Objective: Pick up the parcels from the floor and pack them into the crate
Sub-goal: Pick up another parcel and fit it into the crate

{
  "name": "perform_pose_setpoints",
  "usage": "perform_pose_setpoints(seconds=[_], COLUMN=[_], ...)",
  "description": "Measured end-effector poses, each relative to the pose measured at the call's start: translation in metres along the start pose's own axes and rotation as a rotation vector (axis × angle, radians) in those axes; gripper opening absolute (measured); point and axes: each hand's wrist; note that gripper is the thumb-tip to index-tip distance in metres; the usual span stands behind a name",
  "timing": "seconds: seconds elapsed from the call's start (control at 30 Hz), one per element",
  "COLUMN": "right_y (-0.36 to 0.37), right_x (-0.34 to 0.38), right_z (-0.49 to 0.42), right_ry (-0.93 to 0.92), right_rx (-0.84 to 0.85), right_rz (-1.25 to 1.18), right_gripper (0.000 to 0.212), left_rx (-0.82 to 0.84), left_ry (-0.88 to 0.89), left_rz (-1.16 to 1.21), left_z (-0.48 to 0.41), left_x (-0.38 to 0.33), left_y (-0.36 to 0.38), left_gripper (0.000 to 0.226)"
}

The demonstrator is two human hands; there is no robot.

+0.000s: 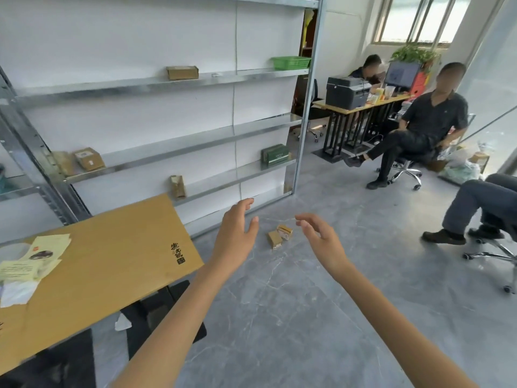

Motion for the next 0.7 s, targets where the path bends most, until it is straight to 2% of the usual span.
perform_pose_setpoints(seconds=[0.33, 0.7], right_y=[-0.005, 0.025], right_x=[-0.062, -0.116], right_z=[-0.094, -0.280], right_ry=[0.111, 0.208], right_rx=[-0.044, -0.093], right_rz=[0.000, 0.061], right_gripper=[0.021, 0.021], left_rx=[0.035, 0.097], left_ry=[-0.037, -0.079], left_rz=[-0.030, 0.008], left_z=[-0.086, -0.273], left_x=[0.051, 0.128], left_y=[0.061, 0.137], left_gripper=[0.040, 0.037])
Point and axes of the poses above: each hand's wrist, its own z-axis away from the middle knuckle, its own y-axis out of the palm, x = y × z, and after that the axes turned 8 degrees about -x, right-handed
